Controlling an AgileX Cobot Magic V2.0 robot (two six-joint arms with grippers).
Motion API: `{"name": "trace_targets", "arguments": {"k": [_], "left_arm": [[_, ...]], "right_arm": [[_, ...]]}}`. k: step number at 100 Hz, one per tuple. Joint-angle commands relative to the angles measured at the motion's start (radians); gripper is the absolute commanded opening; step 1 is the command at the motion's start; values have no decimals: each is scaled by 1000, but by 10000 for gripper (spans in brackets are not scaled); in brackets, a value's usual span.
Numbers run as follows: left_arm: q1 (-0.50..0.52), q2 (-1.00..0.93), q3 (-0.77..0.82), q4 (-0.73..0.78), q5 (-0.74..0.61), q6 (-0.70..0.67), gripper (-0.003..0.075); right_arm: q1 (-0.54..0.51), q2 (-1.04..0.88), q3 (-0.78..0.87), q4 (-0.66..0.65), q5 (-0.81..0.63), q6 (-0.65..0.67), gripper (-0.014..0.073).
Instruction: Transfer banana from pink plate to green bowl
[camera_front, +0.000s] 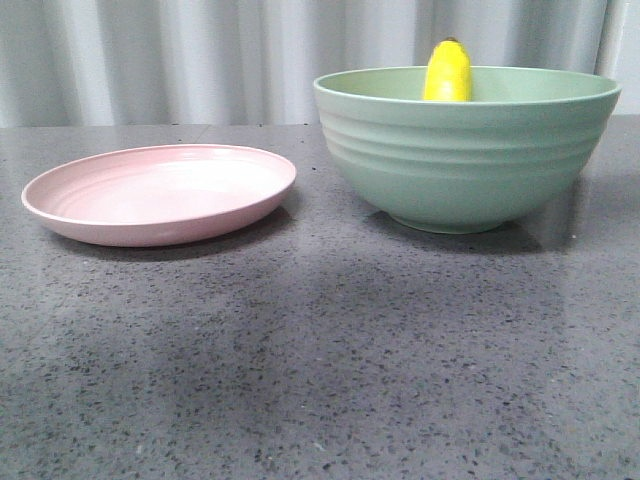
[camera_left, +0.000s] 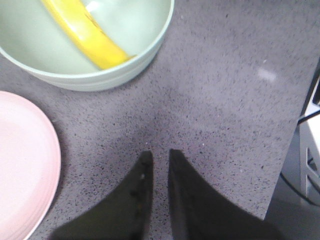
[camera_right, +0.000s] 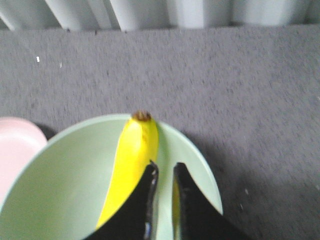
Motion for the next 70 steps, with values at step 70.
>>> {"name": "trace_targets", "arguments": {"k": [70], "left_arm": [[-2,-708,645,200,-549,-242,-19]], "right_arm": [[-6,-836,564,-49,-185,-23,-72]]}}
